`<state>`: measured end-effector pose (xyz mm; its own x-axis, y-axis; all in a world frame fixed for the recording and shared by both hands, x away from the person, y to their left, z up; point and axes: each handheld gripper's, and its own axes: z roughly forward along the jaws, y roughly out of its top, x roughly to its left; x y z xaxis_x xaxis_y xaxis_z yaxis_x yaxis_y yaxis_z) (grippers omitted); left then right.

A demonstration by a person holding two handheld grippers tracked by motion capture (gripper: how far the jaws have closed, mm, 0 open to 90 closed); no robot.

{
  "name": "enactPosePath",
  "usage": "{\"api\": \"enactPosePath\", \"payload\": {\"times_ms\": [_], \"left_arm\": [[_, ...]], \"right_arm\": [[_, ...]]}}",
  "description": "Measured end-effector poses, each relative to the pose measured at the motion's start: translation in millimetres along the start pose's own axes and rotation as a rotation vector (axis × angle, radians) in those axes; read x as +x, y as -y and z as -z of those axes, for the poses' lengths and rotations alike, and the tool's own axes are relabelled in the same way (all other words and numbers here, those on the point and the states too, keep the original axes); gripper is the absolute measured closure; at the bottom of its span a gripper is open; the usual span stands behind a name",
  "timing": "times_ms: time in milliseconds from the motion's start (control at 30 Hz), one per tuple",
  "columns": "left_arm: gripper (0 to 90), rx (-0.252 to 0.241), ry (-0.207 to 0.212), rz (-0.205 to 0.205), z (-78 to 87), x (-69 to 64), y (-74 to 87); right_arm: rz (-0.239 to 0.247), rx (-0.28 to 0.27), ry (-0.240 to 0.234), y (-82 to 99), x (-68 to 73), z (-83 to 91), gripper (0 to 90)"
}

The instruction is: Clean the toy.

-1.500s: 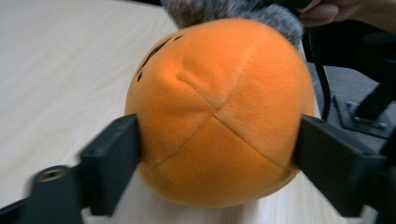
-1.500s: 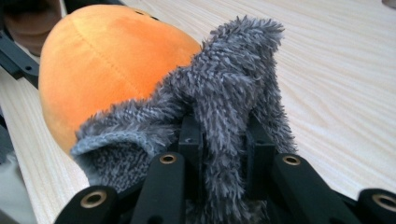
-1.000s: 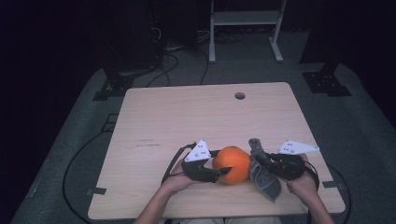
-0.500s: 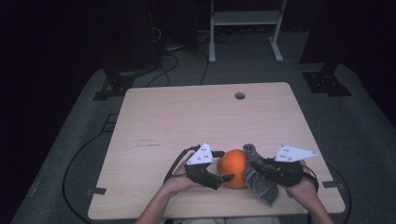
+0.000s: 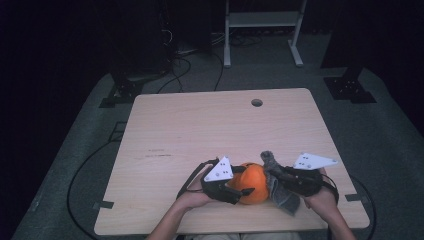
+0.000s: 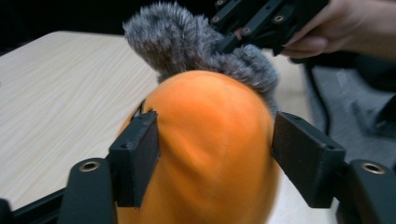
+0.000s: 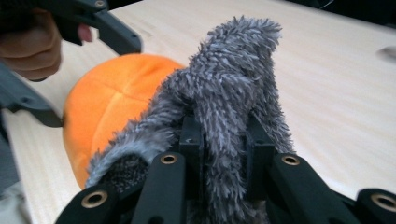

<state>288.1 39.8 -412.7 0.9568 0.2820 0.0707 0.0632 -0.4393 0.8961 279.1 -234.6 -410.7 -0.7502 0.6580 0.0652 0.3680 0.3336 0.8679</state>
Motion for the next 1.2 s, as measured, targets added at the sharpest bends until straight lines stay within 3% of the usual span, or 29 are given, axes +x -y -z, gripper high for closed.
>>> {"api": "enactPosePath", "payload": {"times_ms": [67,133,300,367,400,433,467,500,567,600,633,733,867,933,1000,1133,1200], "left_arm": [[34.4,0.000,-0.017,0.012,-3.8,-0.4,1.5],[34.5,-0.002,-0.034,0.024,-6.1,-0.6,1.8],[34.5,-0.007,-0.063,0.042,-12.5,-2.7,3.1],[31.9,-0.008,-0.044,0.023,-9.8,-2.5,2.4],[25.8,-0.015,0.001,0.024,-6.7,-1.1,2.5],[18.5,-0.019,0.047,0.023,-4.1,1.2,3.5],[16.2,-0.030,0.054,0.014,-2.3,2.6,5.3],[15.5,-0.027,0.034,0.006,-2.3,3.9,6.8],[14.0,0.048,-0.039,-0.013,-9.6,5.9,10.7],[12.7,0.060,-0.029,0.003,-13.4,6.8,13.7],[14.3,0.047,-0.017,0.009,-15.1,6.7,16.2],[26.4,0.043,-0.039,-0.019,-17.2,3.4,14.4],[28.9,0.027,-0.031,-0.004,-19.9,2.7,15.2],[29.1,0.025,-0.030,-0.005,-20.1,2.3,15.9],[29.0,0.025,-0.036,-0.003,-20.4,1.3,15.7],[27.5,0.036,-0.007,-0.013,-22.7,-1.0,15.5],[27.3,0.039,-0.005,-0.024,-23.1,-2.9,16.0]], "right_arm": [[-0.004,0.007,0.005,-0.4,0.1,-2.6,73.5],[0.022,0.001,0.025,-5.0,3.2,3.2,74.0],[0.098,-0.038,-0.050,-20.0,30.0,11.7,74.2],[0.144,-0.028,-0.049,-25.0,40.3,9.0,74.0],[0.160,-0.023,-0.039,-25.4,42.0,7.3,73.8],[0.159,-0.024,-0.038,-24.4,40.7,6.6,73.7],[0.147,-0.031,-0.038,-22.7,37.2,6.2,73.8],[0.131,-0.035,-0.034,-20.4,32.8,5.9,73.8],[0.097,-0.047,-0.038,-16.2,24.8,6.1,73.8],[0.085,-0.050,-0.046,-14.9,22.4,6.1,73.8],[0.084,-0.046,-0.053,-13.9,21.1,5.7,73.7],[0.084,-0.034,-0.039,-10.6,15.1,7.3,73.7],[0.037,0.005,0.038,-0.5,-2.1,13.1,73.8],[0.025,0.008,0.045,0.8,-4.1,16.2,74.0],[0.054,0.001,0.029,-5.7,4.4,18.1,73.9],[0.175,-0.001,-0.008,-26.0,37.5,13.5,73.8],[0.209,0.005,-0.008,-29.9,46.3,8.5,73.7]]}}
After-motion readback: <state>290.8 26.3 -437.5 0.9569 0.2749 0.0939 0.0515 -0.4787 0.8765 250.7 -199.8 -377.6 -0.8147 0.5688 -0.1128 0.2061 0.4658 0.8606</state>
